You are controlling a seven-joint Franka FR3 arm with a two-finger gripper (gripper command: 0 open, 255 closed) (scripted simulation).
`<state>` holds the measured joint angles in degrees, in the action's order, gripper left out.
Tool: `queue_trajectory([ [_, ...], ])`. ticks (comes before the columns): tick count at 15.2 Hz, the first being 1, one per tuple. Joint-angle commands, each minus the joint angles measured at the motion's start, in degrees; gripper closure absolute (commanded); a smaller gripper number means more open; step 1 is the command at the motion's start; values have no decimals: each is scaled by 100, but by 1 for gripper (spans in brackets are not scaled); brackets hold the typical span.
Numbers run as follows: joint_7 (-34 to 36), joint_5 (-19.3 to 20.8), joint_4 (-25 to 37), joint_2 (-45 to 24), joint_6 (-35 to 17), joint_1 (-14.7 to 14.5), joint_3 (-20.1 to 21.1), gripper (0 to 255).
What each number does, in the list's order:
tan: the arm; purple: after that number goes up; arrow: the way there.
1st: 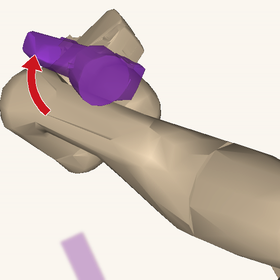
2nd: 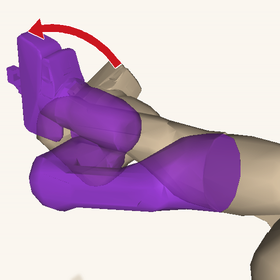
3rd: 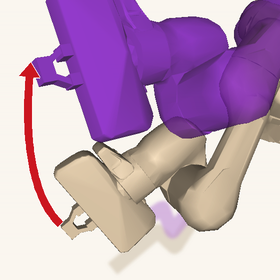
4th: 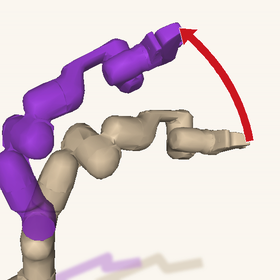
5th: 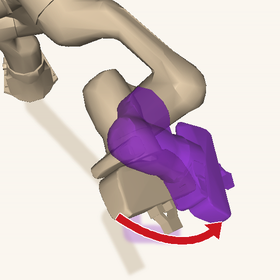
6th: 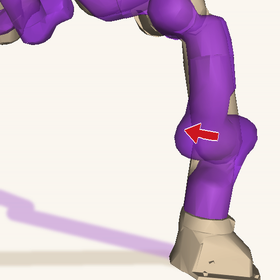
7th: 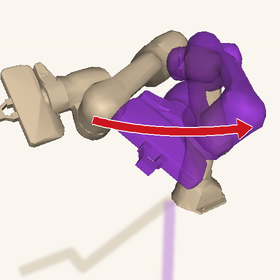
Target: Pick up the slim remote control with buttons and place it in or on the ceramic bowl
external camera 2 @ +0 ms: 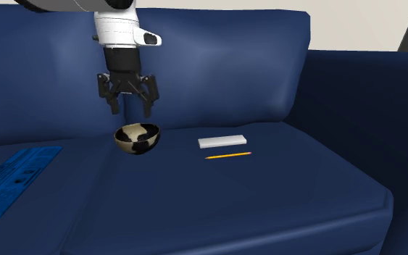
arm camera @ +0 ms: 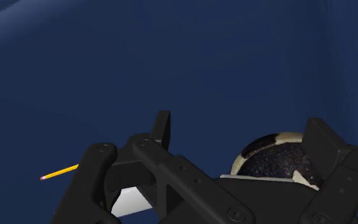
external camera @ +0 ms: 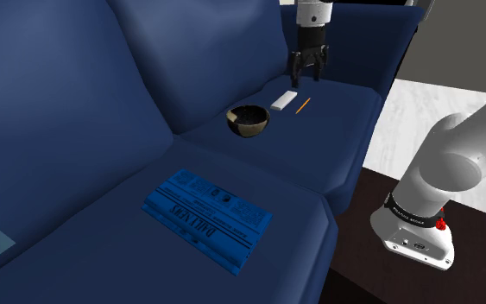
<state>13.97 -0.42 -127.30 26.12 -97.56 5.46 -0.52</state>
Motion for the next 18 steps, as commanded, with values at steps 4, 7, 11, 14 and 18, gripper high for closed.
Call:
queue_trajectory([
  [4,578,3,414,-928,-571,228,-68,0],
  [7,894,3,700,-1481,-868,354,-141,0],
  [11,1290,-15,1140,-2208,-1194,512,-267,0],
  [14,1566,-50,1509,-2744,-1389,626,-380,0],
  [18,1905,-133,2045,-3445,-1589,782,-543,0],
])
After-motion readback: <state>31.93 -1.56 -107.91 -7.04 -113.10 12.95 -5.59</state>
